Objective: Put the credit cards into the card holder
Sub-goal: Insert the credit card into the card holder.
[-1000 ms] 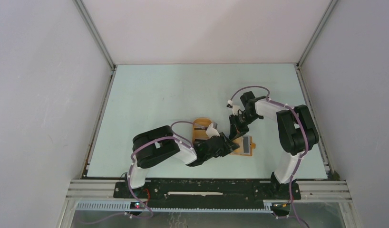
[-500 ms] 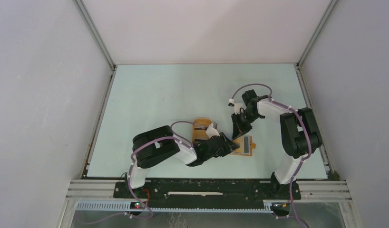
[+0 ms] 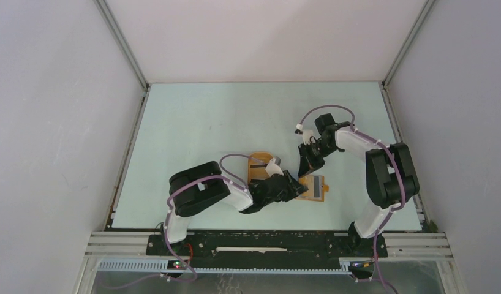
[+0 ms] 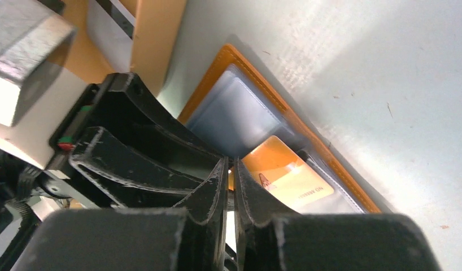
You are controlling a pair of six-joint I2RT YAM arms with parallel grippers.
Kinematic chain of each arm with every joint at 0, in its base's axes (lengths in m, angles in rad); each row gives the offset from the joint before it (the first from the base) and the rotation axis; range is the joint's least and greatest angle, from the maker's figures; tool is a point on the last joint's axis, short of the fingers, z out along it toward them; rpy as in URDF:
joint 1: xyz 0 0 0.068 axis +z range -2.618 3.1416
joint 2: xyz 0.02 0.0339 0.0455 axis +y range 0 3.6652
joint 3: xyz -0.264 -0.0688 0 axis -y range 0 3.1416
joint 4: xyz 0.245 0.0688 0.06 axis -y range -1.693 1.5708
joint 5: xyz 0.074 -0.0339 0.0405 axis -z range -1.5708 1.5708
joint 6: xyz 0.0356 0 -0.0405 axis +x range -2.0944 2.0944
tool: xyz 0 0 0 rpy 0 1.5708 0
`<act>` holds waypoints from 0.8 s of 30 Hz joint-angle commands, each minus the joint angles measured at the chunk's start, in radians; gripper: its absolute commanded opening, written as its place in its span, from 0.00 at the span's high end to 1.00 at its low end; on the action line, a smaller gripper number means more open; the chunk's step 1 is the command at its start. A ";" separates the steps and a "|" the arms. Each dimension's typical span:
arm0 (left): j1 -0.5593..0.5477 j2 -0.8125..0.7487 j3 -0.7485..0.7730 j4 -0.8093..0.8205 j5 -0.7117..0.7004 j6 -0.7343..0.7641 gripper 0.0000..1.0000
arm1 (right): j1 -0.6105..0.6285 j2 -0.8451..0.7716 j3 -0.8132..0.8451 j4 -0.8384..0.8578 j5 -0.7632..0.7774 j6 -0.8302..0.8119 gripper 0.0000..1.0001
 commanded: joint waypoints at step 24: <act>0.013 -0.035 0.047 -0.066 0.034 0.071 0.66 | 0.082 0.012 0.003 -0.046 0.198 -0.077 0.88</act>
